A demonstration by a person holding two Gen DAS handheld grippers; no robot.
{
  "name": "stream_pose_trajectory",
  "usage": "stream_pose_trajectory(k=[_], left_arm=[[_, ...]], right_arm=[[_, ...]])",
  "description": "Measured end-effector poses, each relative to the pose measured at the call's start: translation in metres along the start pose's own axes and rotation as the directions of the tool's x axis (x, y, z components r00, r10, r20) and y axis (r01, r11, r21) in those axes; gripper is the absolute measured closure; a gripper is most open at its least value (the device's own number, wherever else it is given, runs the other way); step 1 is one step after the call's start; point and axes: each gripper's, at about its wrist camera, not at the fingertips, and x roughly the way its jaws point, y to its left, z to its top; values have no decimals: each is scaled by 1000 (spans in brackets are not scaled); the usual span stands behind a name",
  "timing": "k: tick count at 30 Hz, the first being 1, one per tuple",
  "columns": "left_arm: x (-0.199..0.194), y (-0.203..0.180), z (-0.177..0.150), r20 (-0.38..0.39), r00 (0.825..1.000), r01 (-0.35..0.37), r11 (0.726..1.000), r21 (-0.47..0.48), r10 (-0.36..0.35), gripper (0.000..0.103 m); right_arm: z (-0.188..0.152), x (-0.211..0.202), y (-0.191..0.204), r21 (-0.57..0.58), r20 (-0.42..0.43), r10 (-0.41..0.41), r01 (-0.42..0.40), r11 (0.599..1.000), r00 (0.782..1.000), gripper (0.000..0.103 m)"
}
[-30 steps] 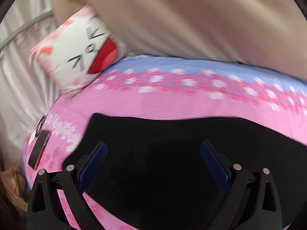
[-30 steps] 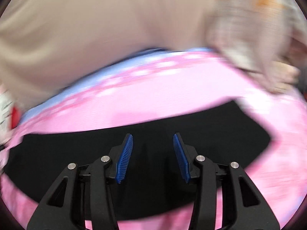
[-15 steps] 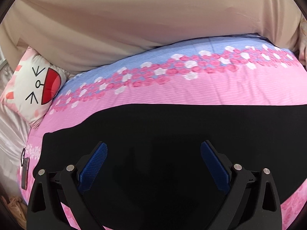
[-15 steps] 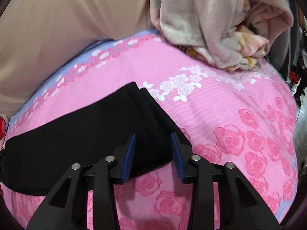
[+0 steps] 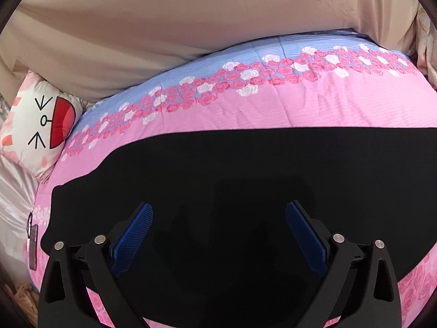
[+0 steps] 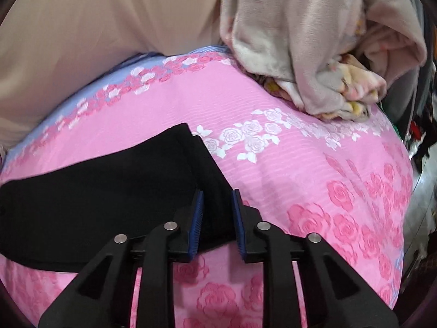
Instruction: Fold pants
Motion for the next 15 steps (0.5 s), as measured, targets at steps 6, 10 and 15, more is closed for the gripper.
stream_pose_trajectory(k=[6, 10, 15], left_arm=[[-4, -8, -4, 5, 1000, 25, 999, 21, -25, 6], [-8, -16, -5, 18, 999, 27, 999, 39, -27, 6], [-15, -26, -5, 32, 998, 52, 997, 62, -54, 6]], right_arm=[[-9, -21, -10, 91, 27, -6, 3, 996, 1000, 43], [-16, -26, -1, 77, 19, -27, 25, 997, 999, 32], [-22, -28, 6, 77, 15, -17, 16, 997, 1000, 30]])
